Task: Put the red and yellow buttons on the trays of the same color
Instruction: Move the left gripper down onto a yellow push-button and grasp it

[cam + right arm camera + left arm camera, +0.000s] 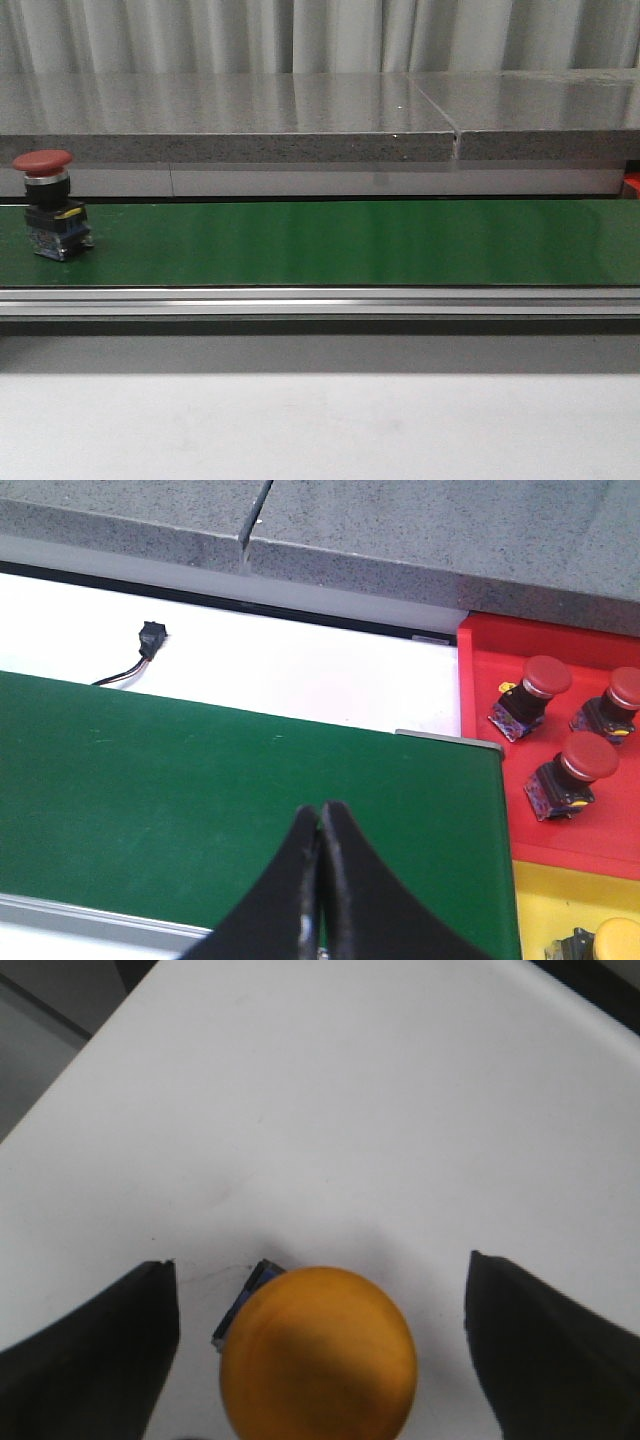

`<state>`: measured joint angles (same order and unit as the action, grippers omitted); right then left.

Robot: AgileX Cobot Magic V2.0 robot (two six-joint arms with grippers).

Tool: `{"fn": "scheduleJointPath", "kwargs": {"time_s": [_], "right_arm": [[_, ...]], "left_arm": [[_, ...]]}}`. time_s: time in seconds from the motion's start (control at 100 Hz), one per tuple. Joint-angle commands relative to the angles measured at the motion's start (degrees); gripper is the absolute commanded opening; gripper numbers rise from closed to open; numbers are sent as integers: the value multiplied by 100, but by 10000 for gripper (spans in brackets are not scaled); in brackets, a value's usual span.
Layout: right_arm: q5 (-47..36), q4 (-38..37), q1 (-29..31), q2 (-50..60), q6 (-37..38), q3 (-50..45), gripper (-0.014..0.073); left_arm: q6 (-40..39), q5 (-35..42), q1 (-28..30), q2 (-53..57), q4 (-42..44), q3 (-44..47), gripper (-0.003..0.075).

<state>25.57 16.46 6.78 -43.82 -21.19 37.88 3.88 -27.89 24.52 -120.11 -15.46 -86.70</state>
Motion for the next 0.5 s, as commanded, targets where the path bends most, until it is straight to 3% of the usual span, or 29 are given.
{"fn": "scheduleJointPath", "kwargs": {"time_s": [0.0,0.14,0.26,0.35,0.49], "right_arm": [[-440,26,-10,41,-34,163,-120],[-440,26,-10,41,-34,163,-120],[-440,26,-10,41,-34,163,-120],[-440,26,-10,41,-34,163,-120],[-440,26,-10,41,-34,163,-120]], "left_arm": [[-33,225,16,320,-39,-186,450],[-33,106,16,378,-25,-212,230],[-33,29,4,590,-35,-221,90],[-33,29,-47,896,-35,-221,45],[-33,-44,-180,1520,-35,-221,42]]}}
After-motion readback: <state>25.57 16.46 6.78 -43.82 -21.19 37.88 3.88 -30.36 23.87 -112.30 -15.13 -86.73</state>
